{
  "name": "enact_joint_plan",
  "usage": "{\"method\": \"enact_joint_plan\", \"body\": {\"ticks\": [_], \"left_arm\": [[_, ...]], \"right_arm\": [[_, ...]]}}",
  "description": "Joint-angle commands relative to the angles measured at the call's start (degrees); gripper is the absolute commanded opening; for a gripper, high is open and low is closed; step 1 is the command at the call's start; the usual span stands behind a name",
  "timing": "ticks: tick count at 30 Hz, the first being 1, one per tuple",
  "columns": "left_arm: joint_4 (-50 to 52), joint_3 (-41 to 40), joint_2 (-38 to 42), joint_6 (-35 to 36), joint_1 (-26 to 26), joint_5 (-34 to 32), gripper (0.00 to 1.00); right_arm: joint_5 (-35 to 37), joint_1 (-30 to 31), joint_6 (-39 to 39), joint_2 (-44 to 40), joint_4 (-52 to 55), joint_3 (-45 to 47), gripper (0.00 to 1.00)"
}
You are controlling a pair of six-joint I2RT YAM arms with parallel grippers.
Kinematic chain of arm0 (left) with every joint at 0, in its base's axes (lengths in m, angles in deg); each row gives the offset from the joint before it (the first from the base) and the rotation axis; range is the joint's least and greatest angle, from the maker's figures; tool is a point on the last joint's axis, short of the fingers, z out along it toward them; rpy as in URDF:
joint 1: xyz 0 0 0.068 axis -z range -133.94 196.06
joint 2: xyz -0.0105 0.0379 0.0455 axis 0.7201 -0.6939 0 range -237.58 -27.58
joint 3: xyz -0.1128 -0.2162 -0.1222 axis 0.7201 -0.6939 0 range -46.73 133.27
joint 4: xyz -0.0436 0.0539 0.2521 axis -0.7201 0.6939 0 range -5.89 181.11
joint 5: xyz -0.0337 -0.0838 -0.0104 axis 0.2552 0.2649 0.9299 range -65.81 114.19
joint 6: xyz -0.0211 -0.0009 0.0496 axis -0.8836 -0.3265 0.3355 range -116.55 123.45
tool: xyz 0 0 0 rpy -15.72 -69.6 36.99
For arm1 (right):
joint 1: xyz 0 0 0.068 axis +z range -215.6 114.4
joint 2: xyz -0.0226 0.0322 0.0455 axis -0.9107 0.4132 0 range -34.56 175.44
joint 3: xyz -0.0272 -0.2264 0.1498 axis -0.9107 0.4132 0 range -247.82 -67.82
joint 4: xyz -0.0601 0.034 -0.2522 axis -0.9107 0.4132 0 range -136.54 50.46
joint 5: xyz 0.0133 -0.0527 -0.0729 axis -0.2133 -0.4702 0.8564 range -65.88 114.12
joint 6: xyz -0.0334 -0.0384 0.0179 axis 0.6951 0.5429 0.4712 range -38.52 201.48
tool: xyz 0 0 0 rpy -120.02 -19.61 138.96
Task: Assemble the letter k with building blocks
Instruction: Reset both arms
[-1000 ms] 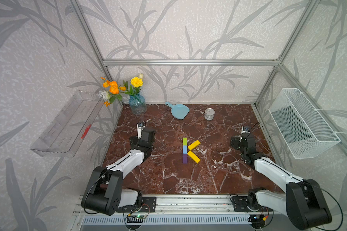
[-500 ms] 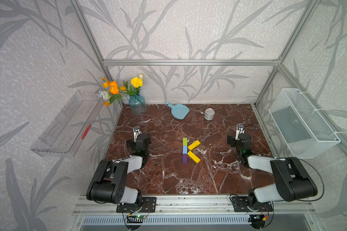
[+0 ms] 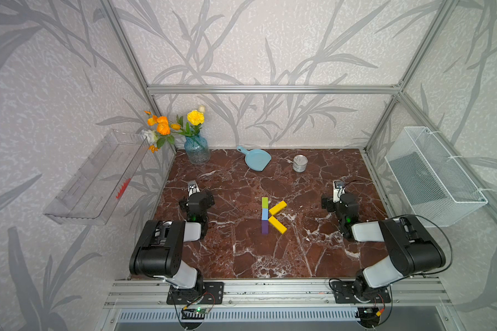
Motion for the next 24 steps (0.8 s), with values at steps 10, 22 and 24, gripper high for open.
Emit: {"method": "enact_joint_plan", "body": {"ticks": [10,22,24], "left_arm": [[-0.05,0.20,0.60,-0.24,0.12,0.81,1.00],[0.03,0.24,0.53,-0.21,0.01,0.77,1.00],[0.03,0.27,0.48,-0.24,-0.01,0.76,1.00]], "right_arm": [[-1.04,-0.23,0.45,-1.08,0.83,-0.87,0.99],[-1.04,-0.21,0.42,-1.09,0.84,-0.83,0.99],[-1.02,-0.17,0.41,-1.08,0.87,-0.87,0.99]]}}
